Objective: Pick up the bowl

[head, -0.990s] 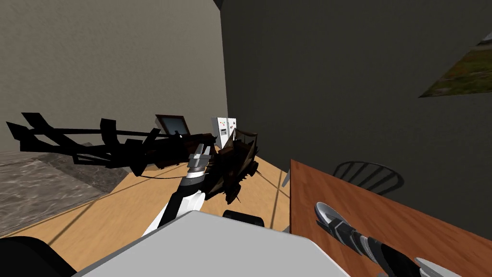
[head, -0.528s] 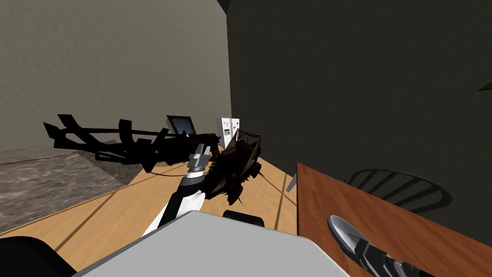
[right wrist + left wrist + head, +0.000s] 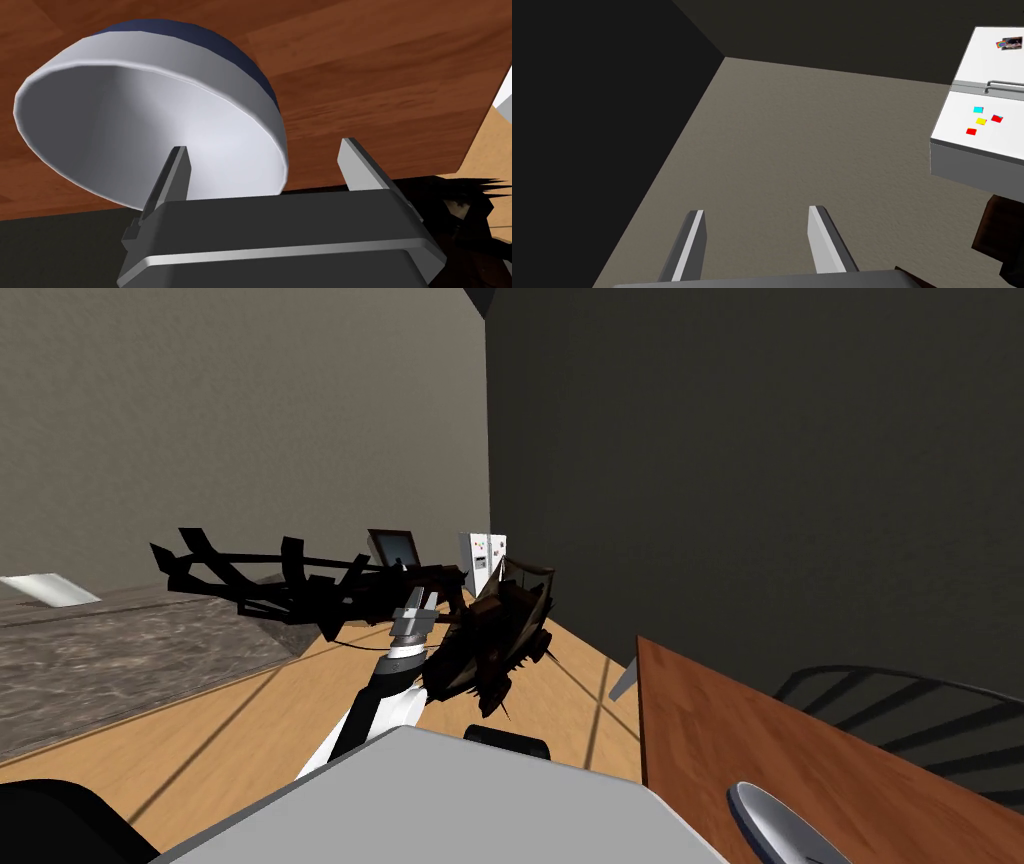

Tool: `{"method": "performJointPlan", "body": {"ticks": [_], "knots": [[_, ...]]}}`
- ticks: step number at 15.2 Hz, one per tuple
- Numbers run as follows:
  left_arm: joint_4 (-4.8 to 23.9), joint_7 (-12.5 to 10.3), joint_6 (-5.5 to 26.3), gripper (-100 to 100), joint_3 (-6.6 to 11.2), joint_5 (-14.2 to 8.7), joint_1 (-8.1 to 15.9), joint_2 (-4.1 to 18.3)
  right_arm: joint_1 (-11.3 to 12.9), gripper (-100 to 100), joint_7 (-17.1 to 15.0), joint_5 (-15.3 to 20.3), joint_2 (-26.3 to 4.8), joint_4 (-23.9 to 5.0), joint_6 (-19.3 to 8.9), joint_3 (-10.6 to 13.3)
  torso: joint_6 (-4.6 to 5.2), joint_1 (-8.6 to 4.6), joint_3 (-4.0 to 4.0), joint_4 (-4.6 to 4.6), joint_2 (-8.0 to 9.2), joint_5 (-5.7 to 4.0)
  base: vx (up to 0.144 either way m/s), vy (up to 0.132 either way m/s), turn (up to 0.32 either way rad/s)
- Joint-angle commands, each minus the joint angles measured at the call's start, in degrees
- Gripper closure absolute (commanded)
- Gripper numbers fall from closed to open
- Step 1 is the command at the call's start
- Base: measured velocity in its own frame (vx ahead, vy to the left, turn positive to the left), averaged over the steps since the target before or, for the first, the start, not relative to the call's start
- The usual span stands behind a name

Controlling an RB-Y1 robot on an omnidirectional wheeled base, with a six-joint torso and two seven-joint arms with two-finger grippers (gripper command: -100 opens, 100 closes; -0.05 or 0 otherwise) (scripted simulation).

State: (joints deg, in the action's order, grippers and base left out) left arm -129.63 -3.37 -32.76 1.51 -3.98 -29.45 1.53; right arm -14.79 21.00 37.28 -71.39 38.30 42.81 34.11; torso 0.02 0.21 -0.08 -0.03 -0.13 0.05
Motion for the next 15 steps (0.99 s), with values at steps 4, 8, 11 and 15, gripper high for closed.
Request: {"method": "performJointPlan", "body": {"ticks": [4,8,11,15], "knots": [[0.0,0.0,0.0,0,0.0,0.0,0.0,0.0,-0.5,-100,0.8,1.3,1.5,-1.9,-1.2,1.7,-0.02,0.01,0.01,0.0,0.02,0.0,0.029,0.028,0.092],[0.0,0.0,0.0,0,0.01,0.0,0.0,0.0,-0.6,-100,1.2,1.3,2.9,-2.2,-2.1,1.6,-0.02,-0.43,0.08,0.04,0.14,-0.12,0.002,-0.06,0.069],[0.0,0.0,0.0,0,0.0,0.0,0.0,0.0,-0.5,100,1.2,1.4,3.1,-2.3,-2.3,1.7,0.0,-0.25,0.1,0.04,0.16,-0.07,0.001,-0.008,0.002],[0.0,0.0,0.0,0,0.0,0.0,0.0,0.0,-0.5,100,0.8,1.3,1.1,-1.8,-0.9,1.6,0.03,-0.11,0.1,0.04,0.18,0.03,-0.002,0.023,-0.044]]}}
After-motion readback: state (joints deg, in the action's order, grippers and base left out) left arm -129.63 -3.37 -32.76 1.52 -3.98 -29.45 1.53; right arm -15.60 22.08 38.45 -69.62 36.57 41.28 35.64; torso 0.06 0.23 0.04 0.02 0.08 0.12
